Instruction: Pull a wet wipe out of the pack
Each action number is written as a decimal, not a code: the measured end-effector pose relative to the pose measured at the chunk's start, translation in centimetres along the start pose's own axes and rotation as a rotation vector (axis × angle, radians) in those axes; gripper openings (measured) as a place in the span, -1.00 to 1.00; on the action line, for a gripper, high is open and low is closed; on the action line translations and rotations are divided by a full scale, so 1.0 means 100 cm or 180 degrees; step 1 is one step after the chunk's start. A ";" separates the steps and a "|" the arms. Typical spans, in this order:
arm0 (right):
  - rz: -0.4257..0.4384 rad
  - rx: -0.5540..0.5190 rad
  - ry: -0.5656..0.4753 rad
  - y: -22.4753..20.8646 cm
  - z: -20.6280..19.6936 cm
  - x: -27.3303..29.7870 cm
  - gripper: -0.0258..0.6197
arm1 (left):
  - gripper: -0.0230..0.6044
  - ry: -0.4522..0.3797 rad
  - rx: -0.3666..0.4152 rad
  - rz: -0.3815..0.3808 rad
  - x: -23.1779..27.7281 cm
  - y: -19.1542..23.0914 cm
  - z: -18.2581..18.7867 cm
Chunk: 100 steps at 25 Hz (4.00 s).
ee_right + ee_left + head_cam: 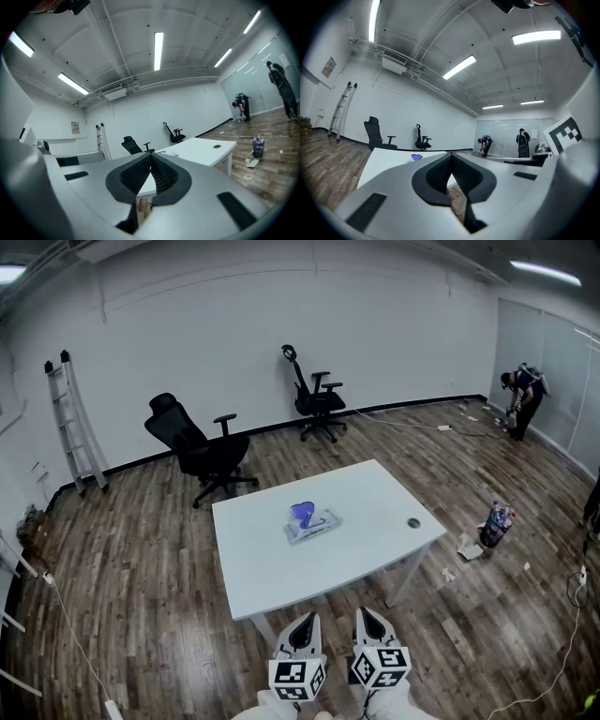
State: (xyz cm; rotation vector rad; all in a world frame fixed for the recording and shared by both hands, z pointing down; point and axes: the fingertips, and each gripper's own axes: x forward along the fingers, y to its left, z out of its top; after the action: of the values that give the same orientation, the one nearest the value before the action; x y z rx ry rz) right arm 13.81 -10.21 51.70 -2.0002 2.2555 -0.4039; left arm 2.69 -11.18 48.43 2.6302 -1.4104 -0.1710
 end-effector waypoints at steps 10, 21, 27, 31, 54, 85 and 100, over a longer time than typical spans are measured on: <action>-0.0008 0.0019 0.0062 -0.018 -0.001 0.020 -0.89 | -0.93 0.0066 -0.0025 0.0038 0.025 0.006 -0.008; -0.0027 0.0038 0.0094 -0.028 0.000 0.030 -0.89 | -0.93 0.0088 0.0001 0.0042 0.039 0.008 -0.005; -0.0033 0.0027 0.0123 -0.029 -0.005 0.033 -0.89 | -0.93 0.0093 0.0008 0.0061 0.041 0.013 -0.010; -0.0047 0.0021 0.0102 -0.031 -0.001 0.040 -0.89 | -0.93 0.0071 -0.0007 0.0057 0.049 0.018 -0.007; -0.0029 -0.0025 0.0080 -0.049 0.013 0.117 -0.89 | -0.93 0.0021 0.0088 0.0077 0.118 0.047 -0.002; 0.0079 -0.0003 0.0249 -0.075 0.031 0.277 -0.89 | -0.93 0.0141 -0.0092 0.0226 0.258 0.127 0.005; 0.0121 -0.0056 0.0271 -0.082 0.044 0.339 -0.89 | -0.93 0.0131 -0.0125 0.0242 0.314 0.159 0.009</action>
State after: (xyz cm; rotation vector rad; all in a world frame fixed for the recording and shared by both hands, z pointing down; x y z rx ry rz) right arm 18.23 -45.08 53.05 -1.9816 2.3511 -0.4760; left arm 6.89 -46.12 49.60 2.5293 -1.4755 -0.1332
